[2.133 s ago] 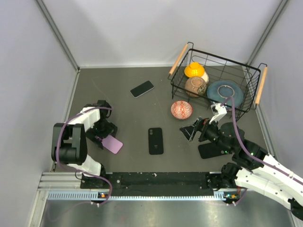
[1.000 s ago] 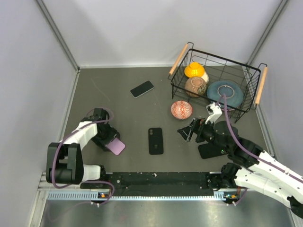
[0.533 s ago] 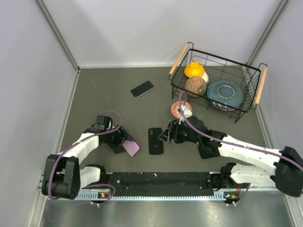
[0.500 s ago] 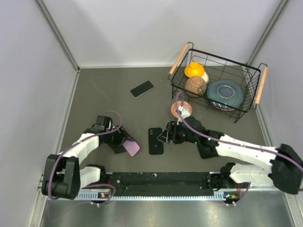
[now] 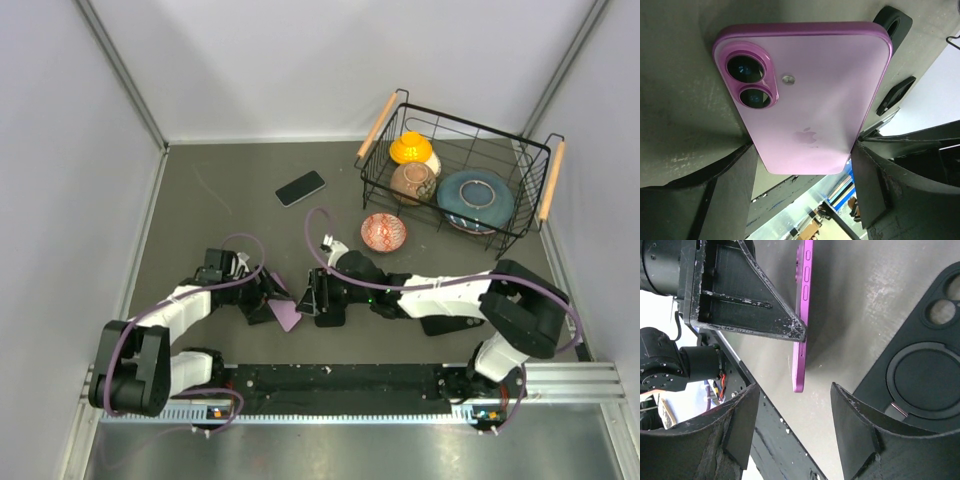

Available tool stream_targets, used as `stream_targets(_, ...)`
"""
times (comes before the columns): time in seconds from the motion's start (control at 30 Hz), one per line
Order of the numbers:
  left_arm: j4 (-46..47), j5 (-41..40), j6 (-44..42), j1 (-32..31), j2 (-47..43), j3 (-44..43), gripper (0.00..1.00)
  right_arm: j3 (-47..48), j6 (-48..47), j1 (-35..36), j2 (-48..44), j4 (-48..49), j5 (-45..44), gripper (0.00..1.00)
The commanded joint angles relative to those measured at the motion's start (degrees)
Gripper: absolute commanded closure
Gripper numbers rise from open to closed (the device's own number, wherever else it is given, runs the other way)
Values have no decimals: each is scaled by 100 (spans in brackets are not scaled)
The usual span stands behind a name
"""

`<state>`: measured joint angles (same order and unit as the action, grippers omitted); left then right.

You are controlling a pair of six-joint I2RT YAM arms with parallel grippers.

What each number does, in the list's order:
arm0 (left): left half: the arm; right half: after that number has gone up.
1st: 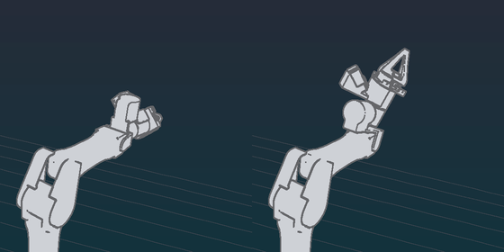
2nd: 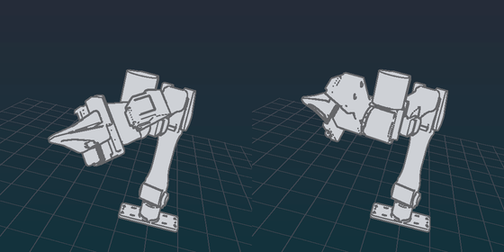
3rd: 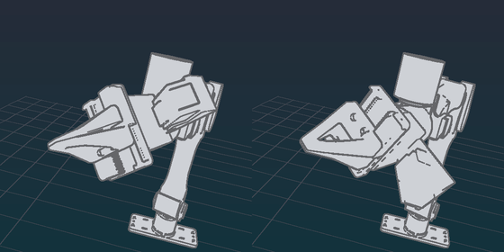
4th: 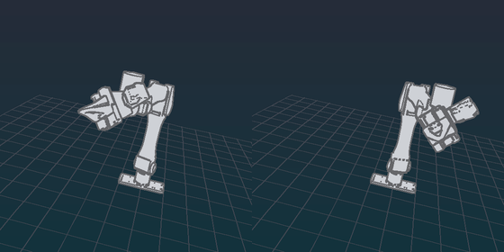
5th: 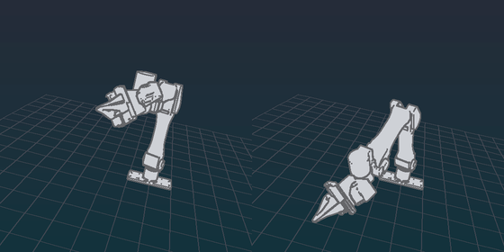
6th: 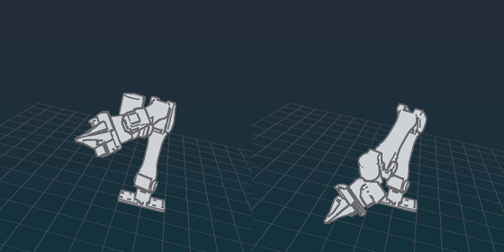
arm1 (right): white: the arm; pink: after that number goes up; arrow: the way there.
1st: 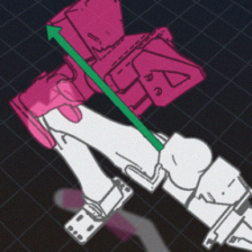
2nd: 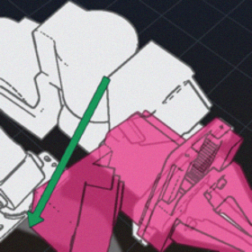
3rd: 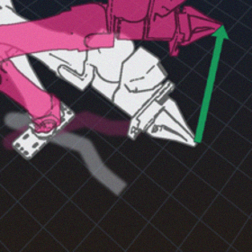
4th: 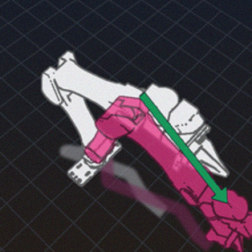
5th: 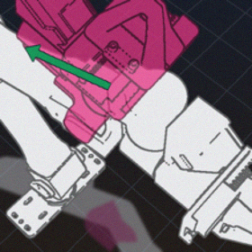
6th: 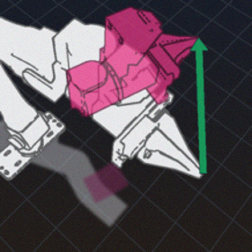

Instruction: Put the phone into the phone case

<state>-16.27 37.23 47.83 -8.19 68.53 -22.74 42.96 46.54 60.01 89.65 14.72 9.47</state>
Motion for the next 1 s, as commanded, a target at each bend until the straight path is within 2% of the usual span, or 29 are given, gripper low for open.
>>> stream_targets(0.0, 177, -23, -230, -34, 90, 147, 62, 309, -23, 99, 351, 584, 230, 42)
stream_targets(0.43, 581, 214, -37, -34, 134, 147, 61, 380, 250, 213, 756, 892, 424, 50)
stream_targets(0.53, 625, 284, -11, -34, 204, 77, 60, 433, 232, 222, 739, 813, 267, 62)
stream_targets(0.57, 634, 345, -11, -34, 230, 25, 60, 415, 241, 222, 721, 770, 204, 71)
stream_targets(0.63, 660, 434, -11, -34, 248, -89, 45, 371, 197, 231, 703, 786, 99, 81)
stream_targets(0.67, 556, 425, -46, -34, 240, -142, 40, 345, 162, 222, 686, 813, 90, 91)
stream_targets(0.73, 336, 338, -134, -34, 143, -344, 33, 397, 14, 222, 651, 533, -50, 100)
stream_targets(0.9, -681, -22, -441, -34, -111, -792, 26, 845, -435, 222, 458, -589, -586, 100)
stream_targets(0.97, -1025, -137, -494, -34, -156, -1003, 25, 1134, -716, 231, 431, -995, -1051, 100)
